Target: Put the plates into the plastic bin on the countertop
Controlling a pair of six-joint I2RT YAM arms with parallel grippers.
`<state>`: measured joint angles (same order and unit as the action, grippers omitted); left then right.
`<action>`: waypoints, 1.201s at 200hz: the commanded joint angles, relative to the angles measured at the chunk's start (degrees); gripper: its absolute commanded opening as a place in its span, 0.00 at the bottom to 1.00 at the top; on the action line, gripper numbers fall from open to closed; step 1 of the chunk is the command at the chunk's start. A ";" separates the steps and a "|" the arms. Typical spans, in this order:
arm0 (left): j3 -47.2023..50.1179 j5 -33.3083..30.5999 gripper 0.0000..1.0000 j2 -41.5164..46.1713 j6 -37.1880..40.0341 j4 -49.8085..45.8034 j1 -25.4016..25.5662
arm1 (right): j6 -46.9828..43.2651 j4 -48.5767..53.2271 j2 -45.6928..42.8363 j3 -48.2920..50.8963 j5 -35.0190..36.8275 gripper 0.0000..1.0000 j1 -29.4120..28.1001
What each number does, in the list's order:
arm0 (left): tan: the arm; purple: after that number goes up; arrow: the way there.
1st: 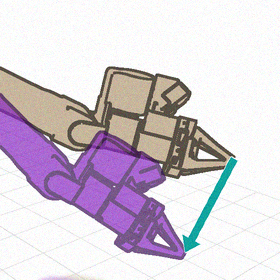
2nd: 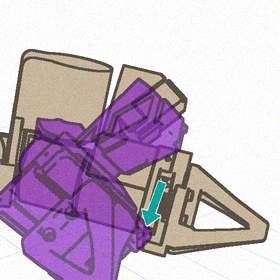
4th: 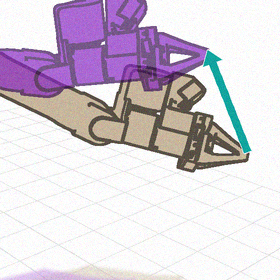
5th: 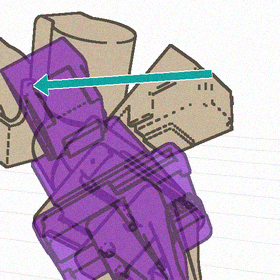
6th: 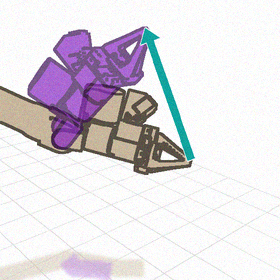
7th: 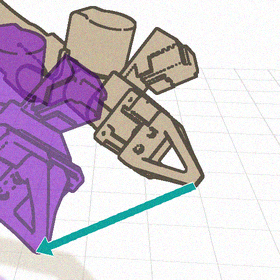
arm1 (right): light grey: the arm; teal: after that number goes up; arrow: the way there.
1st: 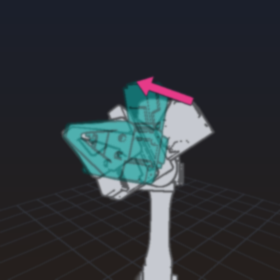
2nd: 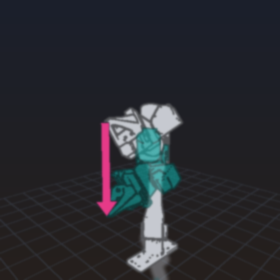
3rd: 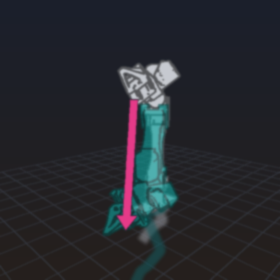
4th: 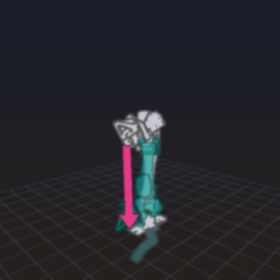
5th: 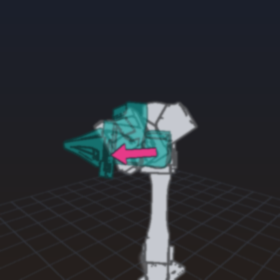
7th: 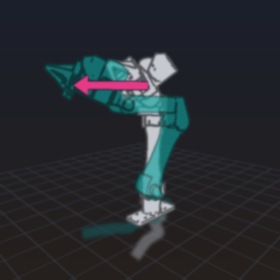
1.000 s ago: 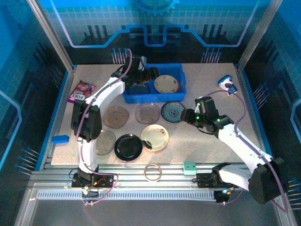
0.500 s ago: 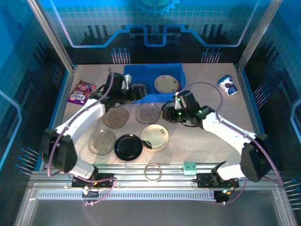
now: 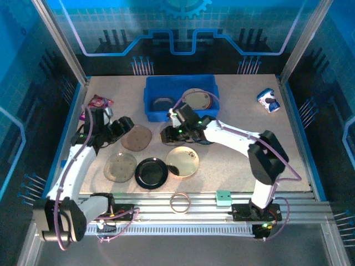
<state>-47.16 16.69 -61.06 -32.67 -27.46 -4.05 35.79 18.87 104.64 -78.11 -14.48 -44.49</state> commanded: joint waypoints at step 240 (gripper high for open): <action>17.18 18.21 0.75 14.65 -5.13 1.88 -16.50 | -8.71 19.67 34.84 -39.11 -8.90 0.31 -12.33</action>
<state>-30.76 33.15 -46.24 -37.58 -26.35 -20.10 27.97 36.42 137.71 -114.78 -21.30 -55.55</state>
